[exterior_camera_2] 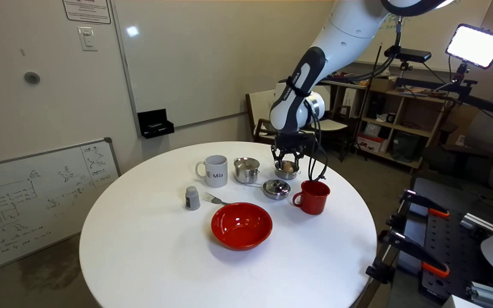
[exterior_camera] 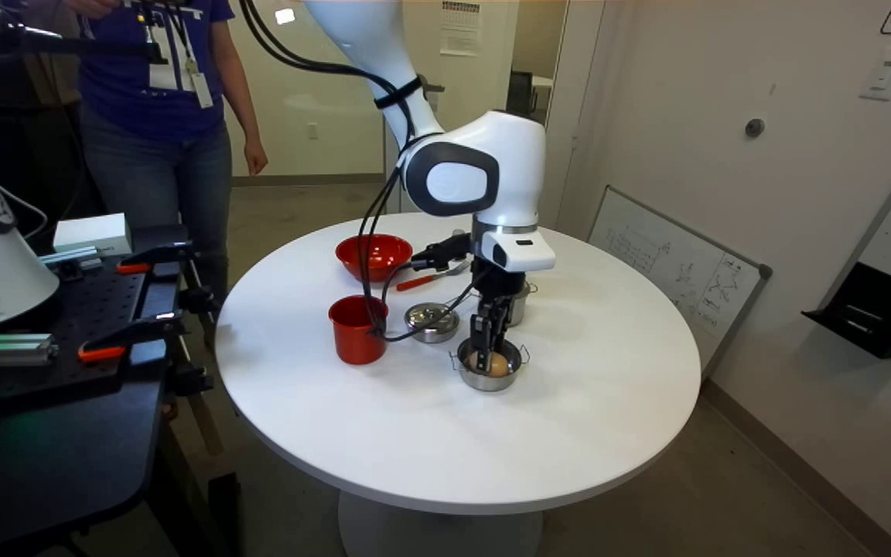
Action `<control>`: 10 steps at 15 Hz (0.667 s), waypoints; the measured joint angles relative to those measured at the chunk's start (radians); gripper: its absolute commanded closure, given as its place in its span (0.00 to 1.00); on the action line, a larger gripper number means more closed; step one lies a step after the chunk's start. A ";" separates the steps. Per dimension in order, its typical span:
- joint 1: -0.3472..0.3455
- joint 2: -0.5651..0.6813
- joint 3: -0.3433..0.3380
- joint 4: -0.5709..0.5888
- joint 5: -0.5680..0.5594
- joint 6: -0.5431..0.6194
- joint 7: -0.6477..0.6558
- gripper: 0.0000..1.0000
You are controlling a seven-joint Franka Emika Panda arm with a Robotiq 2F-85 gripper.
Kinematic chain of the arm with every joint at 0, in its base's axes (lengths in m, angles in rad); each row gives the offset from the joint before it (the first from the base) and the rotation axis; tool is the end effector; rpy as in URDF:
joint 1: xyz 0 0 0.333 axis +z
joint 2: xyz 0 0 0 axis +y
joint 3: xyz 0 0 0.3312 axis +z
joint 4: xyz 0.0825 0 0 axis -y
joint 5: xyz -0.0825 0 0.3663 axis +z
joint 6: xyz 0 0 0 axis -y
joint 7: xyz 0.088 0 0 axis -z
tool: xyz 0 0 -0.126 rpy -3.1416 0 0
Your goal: Put the egg in the small pot
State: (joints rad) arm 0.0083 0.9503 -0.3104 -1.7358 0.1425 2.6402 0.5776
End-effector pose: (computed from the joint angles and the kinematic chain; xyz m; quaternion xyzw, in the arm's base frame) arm 0.6188 -0.1837 0.0601 0.9006 -0.4249 0.0150 0.0905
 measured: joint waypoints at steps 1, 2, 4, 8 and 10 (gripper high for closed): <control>-0.001 0.000 0.000 0.002 0.000 -0.002 0.002 0.19; -0.001 0.000 0.000 0.003 0.000 -0.003 0.004 0.21; -0.002 0.000 0.000 0.005 0.000 -0.004 0.009 0.23; -0.002 0.000 -0.001 0.008 0.000 -0.005 0.016 0.20; 0.003 -0.002 -0.008 0.009 -0.001 -0.004 0.025 0.14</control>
State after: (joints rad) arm 0.0109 0.9484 -0.3182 -1.7270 0.1418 2.6358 0.6029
